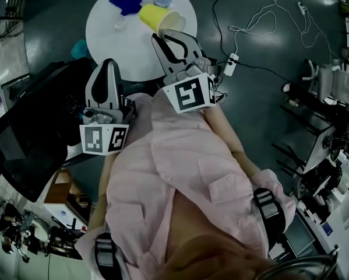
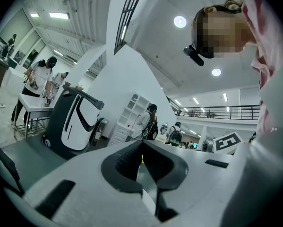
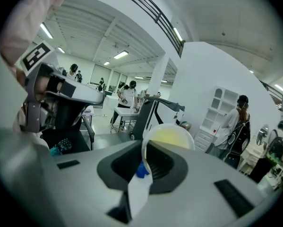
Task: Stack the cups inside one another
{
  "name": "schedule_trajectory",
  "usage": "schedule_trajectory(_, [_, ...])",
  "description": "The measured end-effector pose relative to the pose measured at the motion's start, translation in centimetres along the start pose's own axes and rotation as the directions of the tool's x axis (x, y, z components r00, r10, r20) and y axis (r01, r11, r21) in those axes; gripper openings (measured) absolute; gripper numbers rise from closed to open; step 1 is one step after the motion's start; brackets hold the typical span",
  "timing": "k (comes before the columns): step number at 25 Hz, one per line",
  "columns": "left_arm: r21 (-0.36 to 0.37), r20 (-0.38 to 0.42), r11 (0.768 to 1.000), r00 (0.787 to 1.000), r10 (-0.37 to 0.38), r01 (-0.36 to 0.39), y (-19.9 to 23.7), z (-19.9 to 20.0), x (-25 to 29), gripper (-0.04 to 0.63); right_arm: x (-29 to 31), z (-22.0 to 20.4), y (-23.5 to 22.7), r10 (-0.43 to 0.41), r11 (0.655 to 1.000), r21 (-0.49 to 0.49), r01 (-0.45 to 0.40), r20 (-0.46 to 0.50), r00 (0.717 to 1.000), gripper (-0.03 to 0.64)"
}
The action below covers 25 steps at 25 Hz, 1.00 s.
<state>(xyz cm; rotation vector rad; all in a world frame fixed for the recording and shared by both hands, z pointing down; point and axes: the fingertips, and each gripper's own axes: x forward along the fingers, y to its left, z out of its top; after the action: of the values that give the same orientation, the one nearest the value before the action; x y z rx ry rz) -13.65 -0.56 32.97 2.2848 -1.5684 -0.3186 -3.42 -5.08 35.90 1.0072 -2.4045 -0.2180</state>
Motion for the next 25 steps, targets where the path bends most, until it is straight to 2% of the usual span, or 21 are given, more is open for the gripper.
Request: schedule_trajectory(25, [-0.008,0.003,1.000,1.000,0.001,-0.001,1.7,0.5,1.1,0.020,5.1,0.1,-0.4,0.039,0.997,-0.073,-0.040,-0.008,0.999,0.046])
